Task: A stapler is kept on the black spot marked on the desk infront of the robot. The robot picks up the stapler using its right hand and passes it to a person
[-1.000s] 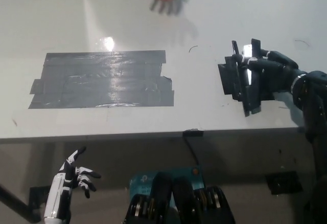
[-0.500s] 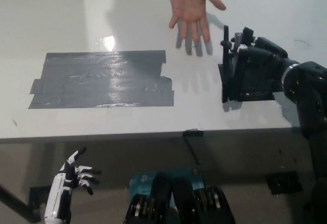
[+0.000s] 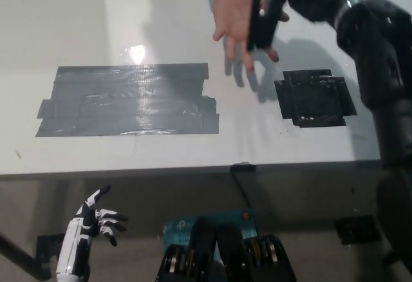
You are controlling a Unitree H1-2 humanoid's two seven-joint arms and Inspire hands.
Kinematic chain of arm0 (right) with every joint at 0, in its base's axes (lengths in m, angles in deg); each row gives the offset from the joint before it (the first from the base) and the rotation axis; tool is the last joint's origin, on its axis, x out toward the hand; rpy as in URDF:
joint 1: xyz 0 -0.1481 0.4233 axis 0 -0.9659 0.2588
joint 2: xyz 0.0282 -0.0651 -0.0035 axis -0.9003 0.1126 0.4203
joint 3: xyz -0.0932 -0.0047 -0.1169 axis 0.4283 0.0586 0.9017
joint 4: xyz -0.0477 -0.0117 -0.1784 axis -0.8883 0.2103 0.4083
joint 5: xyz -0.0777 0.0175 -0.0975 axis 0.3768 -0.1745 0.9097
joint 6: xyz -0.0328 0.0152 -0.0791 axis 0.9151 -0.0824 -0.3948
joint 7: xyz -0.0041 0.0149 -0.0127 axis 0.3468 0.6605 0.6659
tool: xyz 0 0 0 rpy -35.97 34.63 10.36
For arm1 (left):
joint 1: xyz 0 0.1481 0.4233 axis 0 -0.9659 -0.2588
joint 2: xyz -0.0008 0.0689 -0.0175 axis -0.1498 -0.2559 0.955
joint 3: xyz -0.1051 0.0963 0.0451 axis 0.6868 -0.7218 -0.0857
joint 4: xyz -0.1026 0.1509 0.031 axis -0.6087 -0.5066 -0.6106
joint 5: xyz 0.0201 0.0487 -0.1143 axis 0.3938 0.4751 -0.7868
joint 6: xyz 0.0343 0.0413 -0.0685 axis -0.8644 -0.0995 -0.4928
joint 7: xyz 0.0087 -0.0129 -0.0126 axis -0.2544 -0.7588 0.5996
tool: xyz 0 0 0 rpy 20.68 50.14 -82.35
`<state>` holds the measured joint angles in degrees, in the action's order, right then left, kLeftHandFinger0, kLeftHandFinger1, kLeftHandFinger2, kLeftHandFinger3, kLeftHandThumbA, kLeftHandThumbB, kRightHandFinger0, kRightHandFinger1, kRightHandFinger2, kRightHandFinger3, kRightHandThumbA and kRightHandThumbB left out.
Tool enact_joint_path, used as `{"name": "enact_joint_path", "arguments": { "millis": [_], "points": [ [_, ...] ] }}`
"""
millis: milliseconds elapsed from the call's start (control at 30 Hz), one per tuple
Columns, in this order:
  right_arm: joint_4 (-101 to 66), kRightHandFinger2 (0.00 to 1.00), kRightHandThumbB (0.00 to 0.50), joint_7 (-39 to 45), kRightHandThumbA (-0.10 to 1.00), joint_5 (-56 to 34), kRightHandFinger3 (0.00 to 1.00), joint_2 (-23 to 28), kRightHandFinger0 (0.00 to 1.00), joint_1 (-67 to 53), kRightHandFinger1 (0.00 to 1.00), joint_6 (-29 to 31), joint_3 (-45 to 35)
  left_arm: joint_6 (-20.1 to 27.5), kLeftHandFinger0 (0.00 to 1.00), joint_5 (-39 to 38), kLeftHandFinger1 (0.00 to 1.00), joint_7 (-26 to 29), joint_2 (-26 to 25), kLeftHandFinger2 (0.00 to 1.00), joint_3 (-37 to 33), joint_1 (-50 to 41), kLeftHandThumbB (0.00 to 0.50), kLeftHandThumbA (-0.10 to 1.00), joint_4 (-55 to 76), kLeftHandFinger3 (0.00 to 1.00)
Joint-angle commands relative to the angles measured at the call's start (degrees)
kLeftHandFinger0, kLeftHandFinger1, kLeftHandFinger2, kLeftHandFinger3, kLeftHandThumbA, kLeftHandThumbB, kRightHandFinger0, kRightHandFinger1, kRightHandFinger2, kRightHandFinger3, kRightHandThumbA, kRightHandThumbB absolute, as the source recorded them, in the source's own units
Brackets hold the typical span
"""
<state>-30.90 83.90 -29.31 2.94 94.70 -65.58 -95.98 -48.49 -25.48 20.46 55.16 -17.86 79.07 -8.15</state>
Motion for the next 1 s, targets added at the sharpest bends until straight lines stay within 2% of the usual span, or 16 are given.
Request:
{"name": "enact_joint_path", "arguments": {
  "millis": [0,33,100,133,233,267,367,433,567,667,733,833,867,900,933,967],
  "points": [
    [-1.3,0.0,0.021,-10.9,0.75,-2.1,0.0,-2.7,0.0,15.7,0.0,0.3,-4.4,-0.7,0.25,-1.4,0.4,-1.1,-0.8,0.46,-0.5,1.1,0.43,1.0,2.7,0.85],
    [-1.1,0.0,0.031,-13.1,0.74,-0.7,0.0,-3.2,0.0,16.5,0.0,1.0,-4.8,-0.4,0.25,-1.3,0.4,-1.2,-0.9,0.46,-0.6,1.2,0.425,1.0,2.7,0.85],
    [-0.6,0.0,0.016,-14.4,0.75,1.7,0.0,-3.5,0.0,17.0,0.0,3.3,-3.7,0.0,0.25,-1.1,0.41,-1.3,-1.0,0.47,-0.7,1.3,0.417,1.0,2.6,0.85],
    [0.9,0.0,0.004,-14.7,0.82,3.0,0.0,-3.5,0.0,17.7,0.0,4.9,-2.9,0.0,0.25,-1.1,0.41,-1.4,-1.0,0.47,-0.7,1.3,0.422,1.0,2.6,0.85],
    [4.6,0.0,0.0,-15.0,0.85,5.4,0.0,-3.3,0.0,19.0,0.0,10.0,-1.2,-0.3,0.26,-0.7,0.41,-1.3,-1.0,0.48,-0.9,1.3,0.425,1.0,2.7,0.86],
    [6.2,0.0,0.023,-16.2,0.84,6.6,0.0,-3.3,0.0,19.7,0.0,10.8,-0.5,-0.5,0.26,-0.7,0.41,-1.3,-1.0,0.48,-0.9,1.2,0.421,1.0,2.9,0.86],
    [11.3,0.0,0.013,-18.8,0.86,10.4,0.0,-3.0,0.0,22.0,0.0,13.8,2.4,-0.5,0.26,-0.9,0.41,-1.3,-1.1,0.47,-1.0,1.1,0.41,1.0,3.2,0.86],
    [14.0,0.0,0.029,-20.0,0.9,12.4,0.0,-2.7,0.0,23.1,0.0,15.4,4.2,-0.6,0.25,-0.7,0.4,-1.2,-1.1,0.47,-1.0,1.2,0.409,1.0,3.3,0.85],
    [20.6,0.0,0.006,-23.1,0.9,14.9,0.01,-3.1,0.0,25.5,0.0,19.7,7.1,-0.9,0.25,-0.4,0.39,-1.0,-1.0,0.47,-1.0,1.5,0.386,1.0,3.5,0.85],
    [23.2,0.0,0.009,-25.2,0.89,16.3,0.02,-3.6,0.0,26.1,0.0,21.3,8.6,-0.8,0.24,-0.3,0.39,-0.9,-1.1,0.46,-1.1,1.7,0.374,1.0,3.4,0.85],
    [25.1,0.0,0.005,-27.1,0.87,17.3,0.15,-4.2,0.0,26.2,0.0,22.8,9.7,-1.2,0.24,-0.3,0.38,-1.0,-1.1,0.45,-1.1,1.7,0.383,1.0,3.7,0.85],
    [27.3,0.01,0.052,-28.4,0.87,16.4,0.17,-4.8,0.0,26.3,0.0,23.7,9.0,-0.9,0.24,-0.3,0.38,-1.0,-1.3,0.45,-1.0,1.7,0.378,1.0,3.8,0.85],
    [28.3,0.02,0.061,-28.8,0.87,15.8,0.3,-5.0,0.0,26.6,0.0,23.3,8.5,-0.6,0.24,-0.1,0.38,-0.9,-1.3,0.45,-1.0,1.8,0.374,1.0,3.7,0.85],
    [28.9,0.14,0.047,-29.0,0.86,15.5,0.35,-5.2,0.0,26.8,0.0,23.4,8.2,-0.6,0.23,0.0,0.38,-0.8,-1.3,0.45,-1.1,1.8,0.374,1.0,3.8,0.85],
    [29.2,0.21,0.046,-29.0,0.86,15.5,0.36,-5.3,0.0,26.8,0.0,23.8,8.0,-0.7,0.23,0.0,0.38,-0.8,-1.3,0.45,-1.1,1.8,0.374,1.0,3.8,0.85],
    [29.6,0.21,0.009,-29.1,0.84,16.1,0.43,-5.5,0.0,26.3,0.0,25.6,8.6,-0.5,0.23,0.2,0.37,-0.7,-1.3,0.44,-1.1,1.9,0.373,1.0,3.7,0.85]
  ]
}}
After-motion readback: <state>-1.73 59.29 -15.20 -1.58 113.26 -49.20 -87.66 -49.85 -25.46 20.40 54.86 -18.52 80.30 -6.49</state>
